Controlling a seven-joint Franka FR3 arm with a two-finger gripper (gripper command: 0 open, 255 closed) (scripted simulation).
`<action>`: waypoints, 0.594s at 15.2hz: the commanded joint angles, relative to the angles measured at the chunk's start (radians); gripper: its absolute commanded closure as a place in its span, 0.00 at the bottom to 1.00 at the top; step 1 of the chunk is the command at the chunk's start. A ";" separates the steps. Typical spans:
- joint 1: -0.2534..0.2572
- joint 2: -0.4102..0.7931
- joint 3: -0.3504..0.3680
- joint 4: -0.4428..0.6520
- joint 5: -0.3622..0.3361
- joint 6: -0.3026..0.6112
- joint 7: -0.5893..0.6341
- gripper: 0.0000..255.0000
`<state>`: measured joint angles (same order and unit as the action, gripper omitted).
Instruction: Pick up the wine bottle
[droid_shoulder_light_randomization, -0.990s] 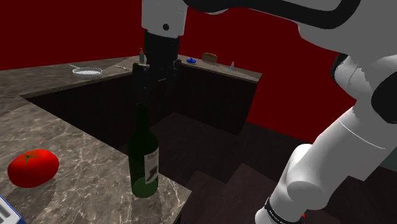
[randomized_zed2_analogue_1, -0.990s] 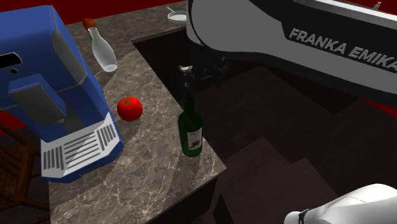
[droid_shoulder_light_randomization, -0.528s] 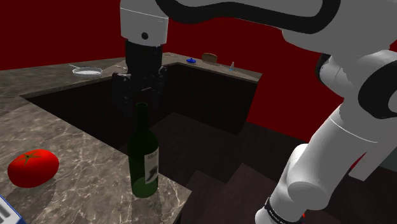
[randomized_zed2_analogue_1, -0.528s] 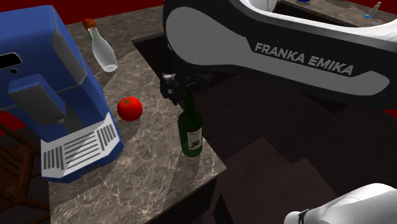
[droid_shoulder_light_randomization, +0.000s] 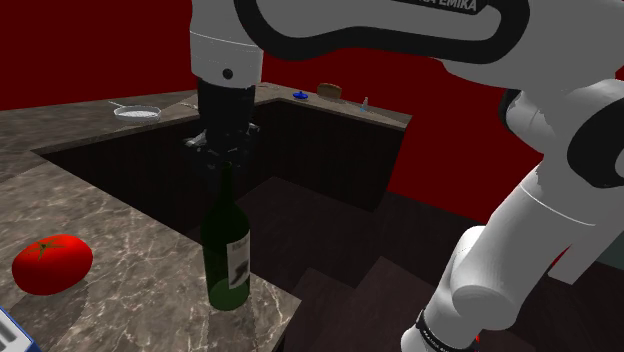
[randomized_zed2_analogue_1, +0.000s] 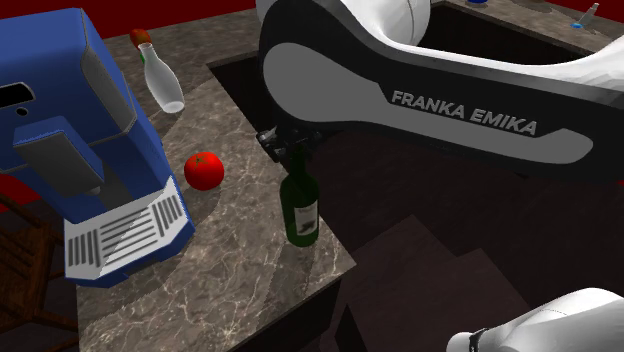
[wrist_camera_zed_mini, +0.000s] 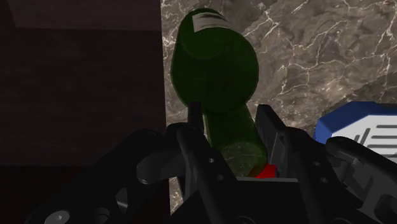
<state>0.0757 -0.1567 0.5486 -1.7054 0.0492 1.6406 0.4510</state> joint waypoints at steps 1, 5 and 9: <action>0.000 0.000 0.000 -0.001 0.000 0.000 0.000 1.00; 0.000 0.000 0.000 0.000 0.000 0.000 0.000 1.00; 0.000 0.009 0.002 0.034 -0.005 -0.026 0.003 1.00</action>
<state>0.0758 -0.1483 0.5508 -1.6828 0.0451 1.6251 0.4545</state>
